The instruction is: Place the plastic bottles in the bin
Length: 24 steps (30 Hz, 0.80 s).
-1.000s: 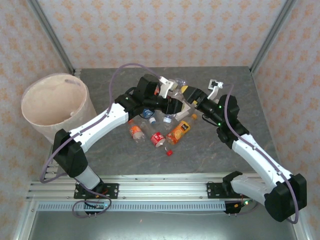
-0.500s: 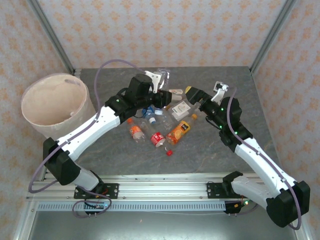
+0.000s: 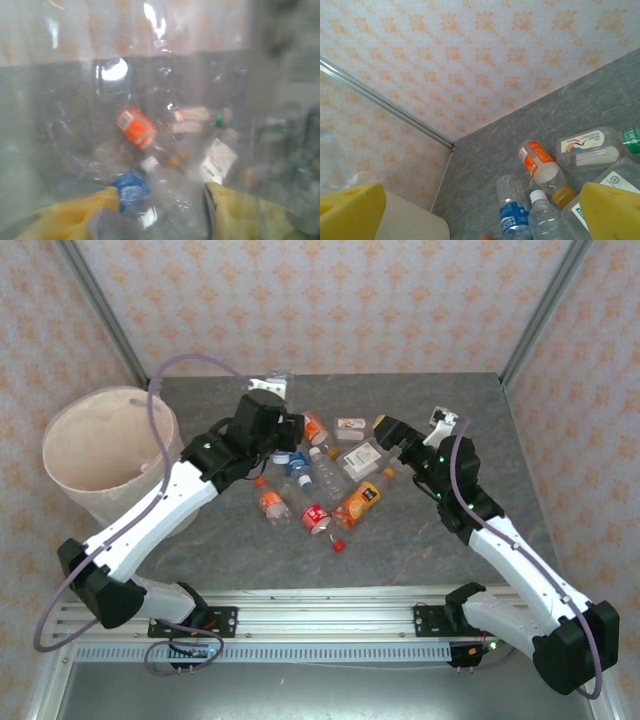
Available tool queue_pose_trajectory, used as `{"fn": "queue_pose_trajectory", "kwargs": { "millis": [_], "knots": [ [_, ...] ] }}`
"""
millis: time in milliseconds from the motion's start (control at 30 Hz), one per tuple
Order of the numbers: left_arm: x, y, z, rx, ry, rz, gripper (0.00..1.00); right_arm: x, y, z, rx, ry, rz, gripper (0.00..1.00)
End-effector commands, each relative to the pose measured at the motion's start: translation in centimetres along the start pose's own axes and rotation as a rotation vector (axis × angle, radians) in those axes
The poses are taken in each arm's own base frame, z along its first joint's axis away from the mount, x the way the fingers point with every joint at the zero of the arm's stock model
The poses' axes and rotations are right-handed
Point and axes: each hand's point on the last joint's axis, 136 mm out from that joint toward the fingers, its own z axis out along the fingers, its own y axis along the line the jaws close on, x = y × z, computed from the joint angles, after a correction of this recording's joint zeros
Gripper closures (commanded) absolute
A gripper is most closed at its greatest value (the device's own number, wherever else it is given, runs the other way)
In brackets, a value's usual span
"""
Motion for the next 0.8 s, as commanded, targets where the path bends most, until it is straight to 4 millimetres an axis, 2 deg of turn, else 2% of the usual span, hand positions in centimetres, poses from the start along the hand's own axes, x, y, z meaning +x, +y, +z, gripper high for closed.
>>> {"fn": "queue_pose_trajectory", "kwargs": {
  "millis": [0,167,367,467,600,767],
  "knots": [
    [-3.2,3.8,-4.1,-0.121,-0.109,-0.052,0.56,-0.4,-0.6,-0.3,0.030,-0.034,-0.012,0.01],
    [-5.2,7.6,-8.2,-0.202,-0.229,-0.108,0.54,0.0,-0.4,-0.2,0.024,-0.005,-0.020,0.01],
    [-7.3,12.7,-12.8,-0.392,-0.326,-0.116,0.54,0.1,-0.4,-0.1,0.025,0.006,-0.025,0.01],
    [-7.6,15.0,-14.1,-0.486,-0.343,-0.129,0.55,0.2,-0.4,-0.1,0.027,0.006,-0.022,0.01],
    [-7.4,18.1,-14.8,-0.578,-0.364,-0.197,0.55,0.2,-0.6,0.0,0.031,0.006,-0.013,0.01],
    [-6.6,23.5,-16.3,-0.740,-0.407,-0.326,0.55,0.2,-0.7,-0.1,0.036,0.006,-0.015,0.01]
  ]
}}
